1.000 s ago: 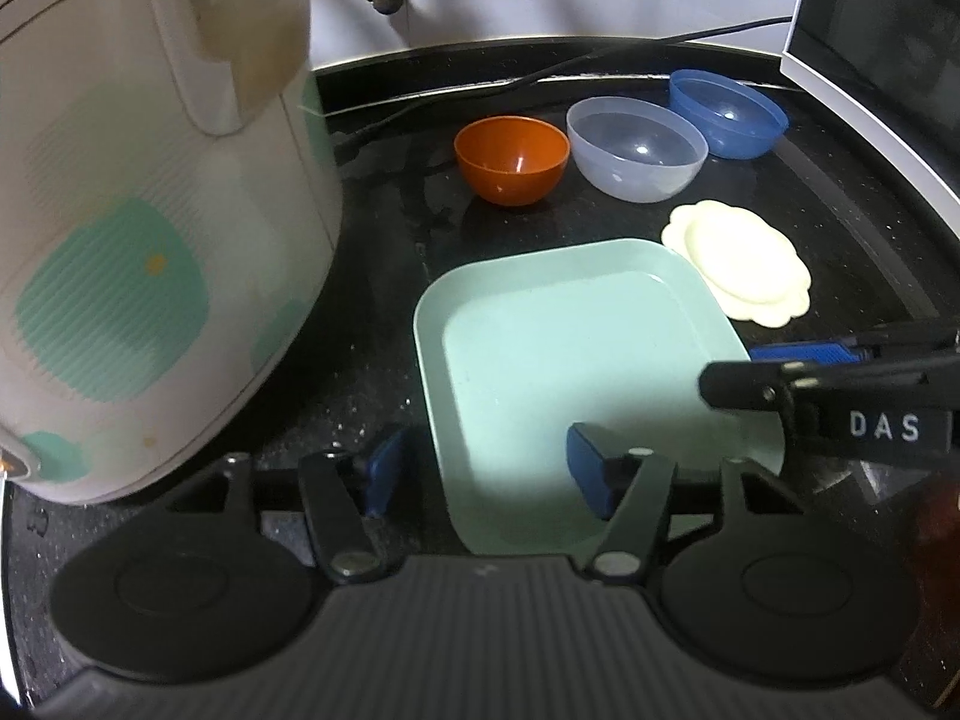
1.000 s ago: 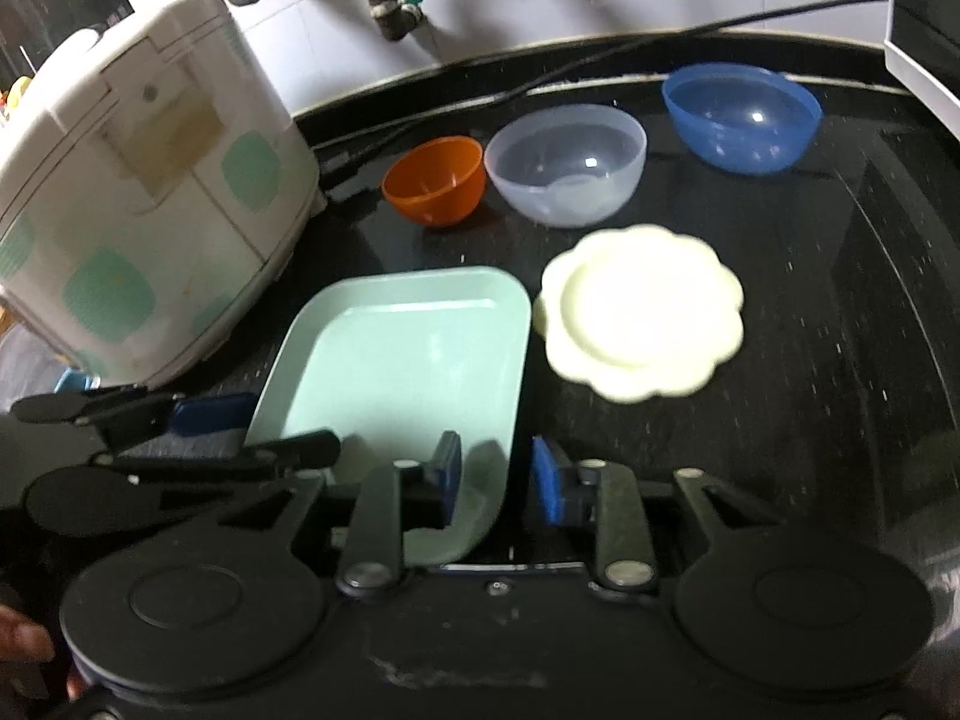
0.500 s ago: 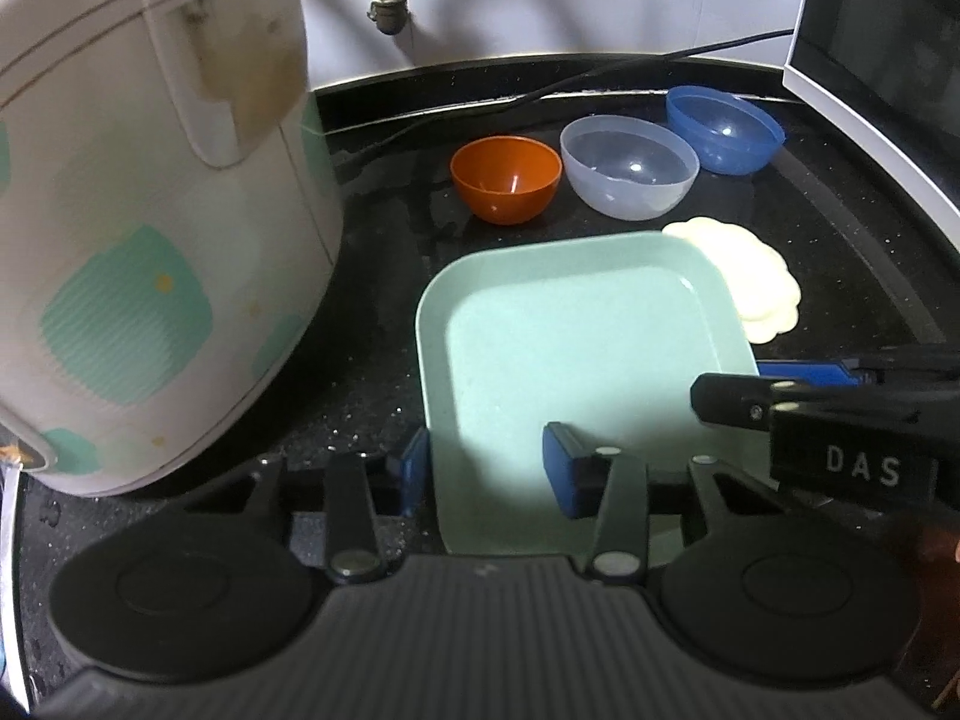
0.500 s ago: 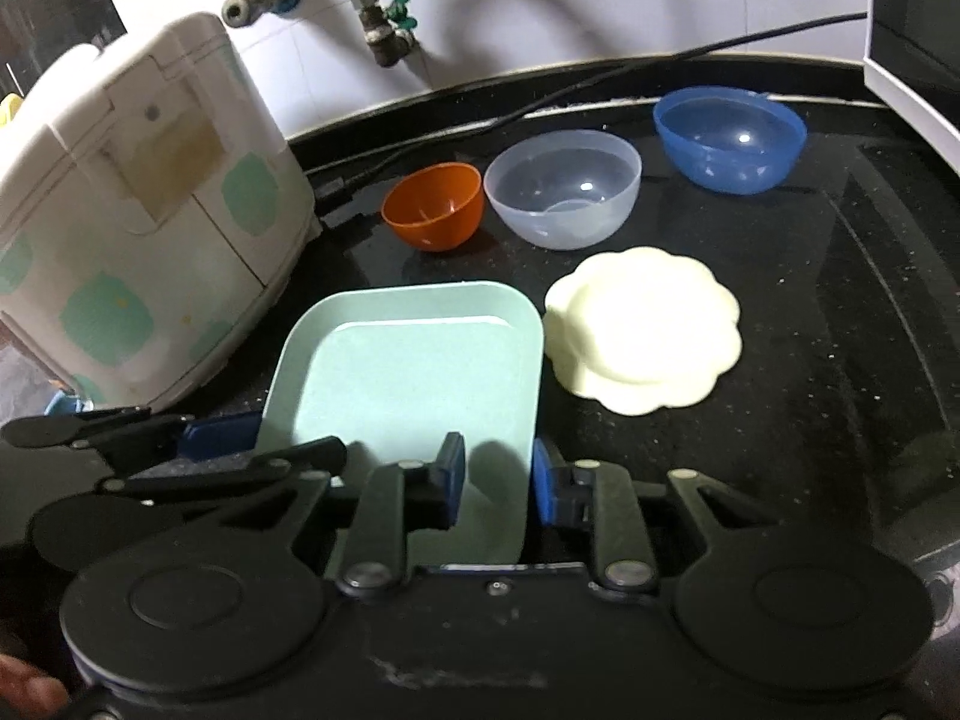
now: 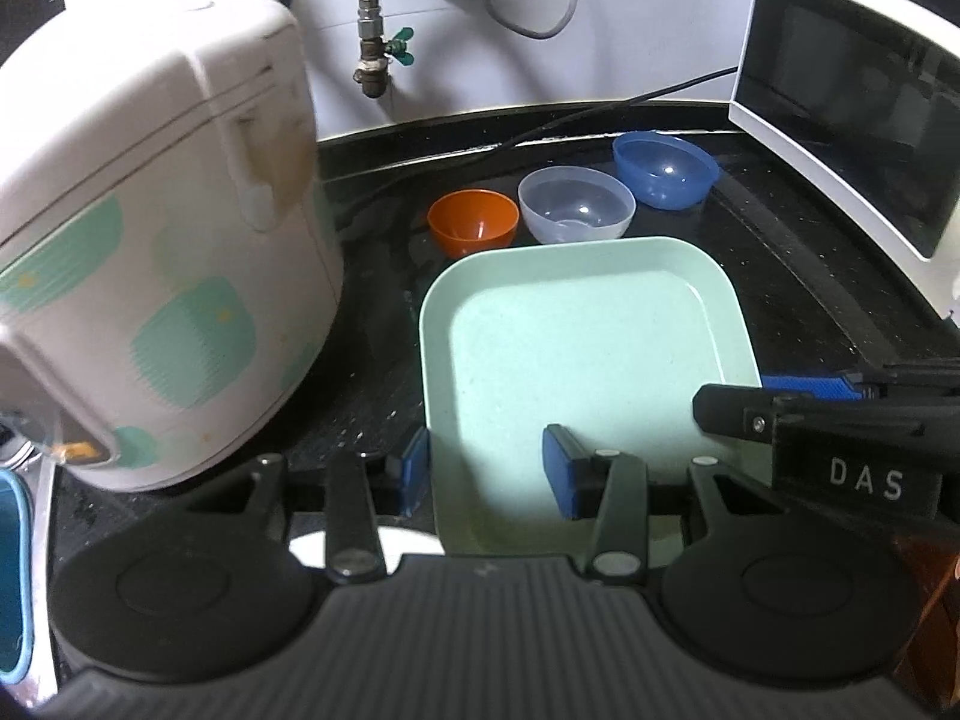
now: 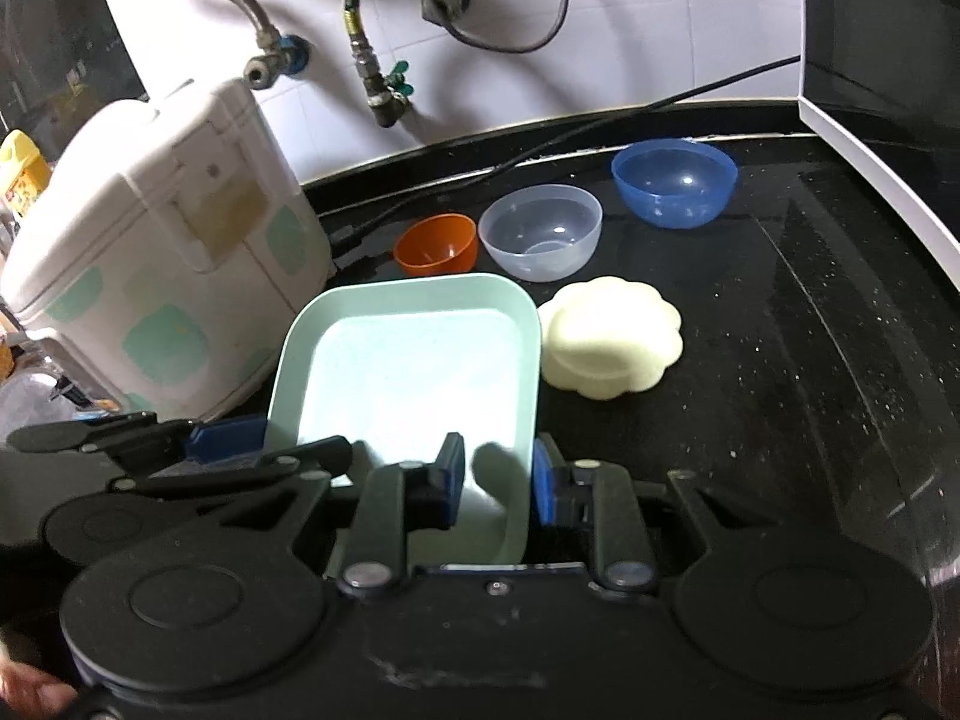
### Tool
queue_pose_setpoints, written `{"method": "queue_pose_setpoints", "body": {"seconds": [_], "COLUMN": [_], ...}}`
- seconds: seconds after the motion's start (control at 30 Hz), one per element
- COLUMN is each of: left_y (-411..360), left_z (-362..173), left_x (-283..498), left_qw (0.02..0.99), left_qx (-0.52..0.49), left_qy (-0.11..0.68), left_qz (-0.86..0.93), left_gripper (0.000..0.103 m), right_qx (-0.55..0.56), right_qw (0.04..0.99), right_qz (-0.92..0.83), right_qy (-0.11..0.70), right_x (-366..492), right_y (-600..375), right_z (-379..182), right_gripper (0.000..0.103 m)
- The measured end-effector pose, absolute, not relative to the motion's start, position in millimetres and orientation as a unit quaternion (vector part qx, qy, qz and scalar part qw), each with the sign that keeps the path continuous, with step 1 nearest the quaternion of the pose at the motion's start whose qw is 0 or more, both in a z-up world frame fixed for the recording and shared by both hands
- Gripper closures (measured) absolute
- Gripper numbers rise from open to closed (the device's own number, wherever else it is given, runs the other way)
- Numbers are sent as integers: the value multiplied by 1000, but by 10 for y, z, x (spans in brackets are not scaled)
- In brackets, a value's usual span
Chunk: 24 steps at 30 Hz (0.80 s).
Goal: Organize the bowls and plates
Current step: 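Carry the green tray with the right gripper and lower it onto the white plate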
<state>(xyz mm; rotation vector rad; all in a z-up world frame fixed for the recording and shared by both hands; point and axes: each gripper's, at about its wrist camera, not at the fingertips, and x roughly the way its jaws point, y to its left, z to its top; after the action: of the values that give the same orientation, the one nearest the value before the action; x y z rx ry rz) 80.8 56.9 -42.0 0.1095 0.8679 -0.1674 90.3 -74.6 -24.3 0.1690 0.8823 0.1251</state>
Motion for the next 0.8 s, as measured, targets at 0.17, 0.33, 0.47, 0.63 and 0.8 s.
{"method": "queue_pose_setpoints", "body": {"seconds": [0.17, 0.33, 0.47, 0.63, 0.8], "left_y": [745, 985, 1163, 1342, 1459], "left_z": [-364, -333, -348, -402, -478], "left_x": [615, 401, 249, 86, -35], "left_qw": [904, 904, 902, 898, 893], "left_qx": [53, 53, 52, 55, 57], "left_qy": [417, 417, 421, 428, 438], "left_qz": [-82, -80, -80, -82, -87], "left_gripper": [62, 62, 63, 62, 62], "right_qx": [83, 81, 75, 68, 64], "right_qw": [899, 897, 895, 888, 878], "right_qz": [64, 75, 82, 85, 88], "right_qy": [425, 428, 432, 446, 467], "right_x": [723, 510, 359, 198, 2], "right_y": [-578, -349, -152, 68, 208], "right_z": [-157, -109, -106, -173, -309], "right_gripper": [79, 79, 79, 79, 79]}}
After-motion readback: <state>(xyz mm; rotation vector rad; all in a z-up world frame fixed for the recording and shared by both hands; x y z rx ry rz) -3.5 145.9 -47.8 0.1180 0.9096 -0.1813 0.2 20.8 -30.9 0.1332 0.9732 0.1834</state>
